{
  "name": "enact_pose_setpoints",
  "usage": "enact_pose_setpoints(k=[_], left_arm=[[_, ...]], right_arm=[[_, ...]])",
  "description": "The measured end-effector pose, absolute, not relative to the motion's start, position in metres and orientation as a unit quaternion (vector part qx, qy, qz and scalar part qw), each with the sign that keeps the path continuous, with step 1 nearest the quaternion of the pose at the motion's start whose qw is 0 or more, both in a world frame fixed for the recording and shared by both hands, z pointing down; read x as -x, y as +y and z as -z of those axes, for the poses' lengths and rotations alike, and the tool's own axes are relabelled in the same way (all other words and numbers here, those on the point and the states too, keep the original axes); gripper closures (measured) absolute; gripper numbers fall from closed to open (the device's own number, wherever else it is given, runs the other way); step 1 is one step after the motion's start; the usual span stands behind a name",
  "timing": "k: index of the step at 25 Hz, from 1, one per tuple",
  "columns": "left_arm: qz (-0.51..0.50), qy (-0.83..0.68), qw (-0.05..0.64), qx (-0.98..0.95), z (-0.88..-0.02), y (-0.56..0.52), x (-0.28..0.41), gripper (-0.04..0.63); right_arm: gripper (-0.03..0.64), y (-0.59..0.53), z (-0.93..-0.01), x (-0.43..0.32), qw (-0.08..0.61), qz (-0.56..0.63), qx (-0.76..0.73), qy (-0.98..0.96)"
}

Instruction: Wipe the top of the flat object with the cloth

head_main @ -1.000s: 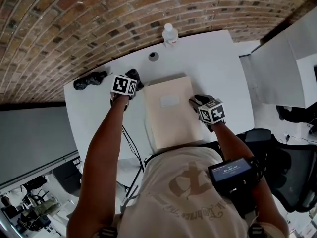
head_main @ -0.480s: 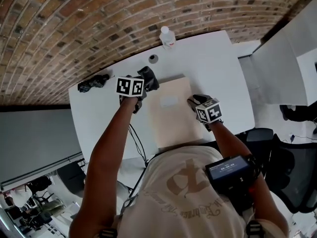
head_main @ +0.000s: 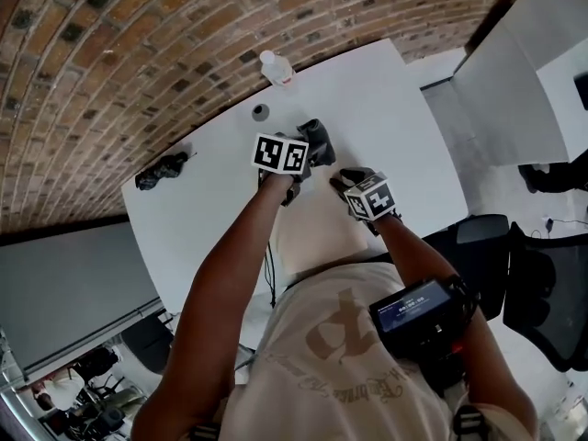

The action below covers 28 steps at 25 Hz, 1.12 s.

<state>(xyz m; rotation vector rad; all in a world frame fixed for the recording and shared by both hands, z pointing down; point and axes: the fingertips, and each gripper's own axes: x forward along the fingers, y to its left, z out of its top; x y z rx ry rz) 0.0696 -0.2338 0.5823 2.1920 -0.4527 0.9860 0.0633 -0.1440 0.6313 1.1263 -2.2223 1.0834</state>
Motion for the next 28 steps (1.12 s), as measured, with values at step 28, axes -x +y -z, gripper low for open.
enact_pose_setpoints(k=[28], left_arm=[[-0.447, -0.253, 0.316, -0.798, -0.607, -0.223, 0.047, 0.494]], right_arm=[[0.454, -0.145, -0.632, -0.063, 0.227, -0.379, -0.4, -0.803]])
